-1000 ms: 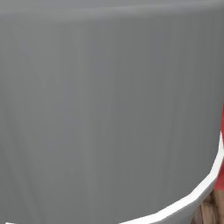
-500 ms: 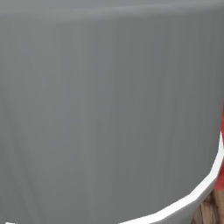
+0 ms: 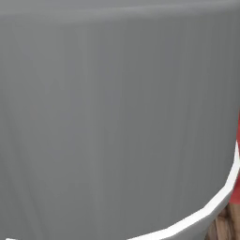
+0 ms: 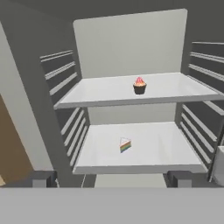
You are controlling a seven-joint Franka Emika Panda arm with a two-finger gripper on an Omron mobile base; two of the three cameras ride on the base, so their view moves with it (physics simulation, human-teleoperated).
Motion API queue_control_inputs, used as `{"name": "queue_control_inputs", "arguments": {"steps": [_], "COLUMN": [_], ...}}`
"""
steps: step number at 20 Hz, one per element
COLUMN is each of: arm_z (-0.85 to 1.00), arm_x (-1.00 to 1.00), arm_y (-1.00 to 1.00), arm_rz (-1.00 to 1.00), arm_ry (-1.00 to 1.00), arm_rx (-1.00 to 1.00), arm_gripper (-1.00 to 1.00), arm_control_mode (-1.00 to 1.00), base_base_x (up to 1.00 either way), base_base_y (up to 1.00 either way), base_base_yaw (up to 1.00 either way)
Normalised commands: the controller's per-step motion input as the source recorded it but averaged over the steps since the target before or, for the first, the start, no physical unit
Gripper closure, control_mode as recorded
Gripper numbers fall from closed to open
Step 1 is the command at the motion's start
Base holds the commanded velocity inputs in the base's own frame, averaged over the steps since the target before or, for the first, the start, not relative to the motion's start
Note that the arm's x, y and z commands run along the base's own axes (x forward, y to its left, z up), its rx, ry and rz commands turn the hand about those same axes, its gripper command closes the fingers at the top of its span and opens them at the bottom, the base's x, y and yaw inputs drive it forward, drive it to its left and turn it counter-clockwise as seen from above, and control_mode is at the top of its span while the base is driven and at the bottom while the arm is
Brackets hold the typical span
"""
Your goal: Take the cupcake and cake from the fridge and place them on the empty tray on the dining counter.
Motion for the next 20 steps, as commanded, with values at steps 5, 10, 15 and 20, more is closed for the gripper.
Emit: {"name": "queue_control_inputs", "arguments": {"steps": [5,10,15,20], "arm_z": [0.04,0.0,0.0,0.0], "arm_x": [0.43,0.36,0.42,0.51], "arm_y": [-0.05,-0.32,-0.15,0.0], "arm_rz": [-0.03,0.0,0.0,0.0], "arm_ry": [0.01,0.0,0.03,0.07], "arm_rx": [-0.04,-0.01,0.0,-0.03], "arm_gripper": [-1.0,-1.0,-1.0,-1.0], "arm_control_mode": [-1.0,-1.0,-1.0,-1.0], "base_base_x": [0.0,0.0,0.0,0.0], "base_base_y": [0.0,0.0,0.0,0.0], "base_base_yaw": [0.0,0.0,0.0,0.0]}}
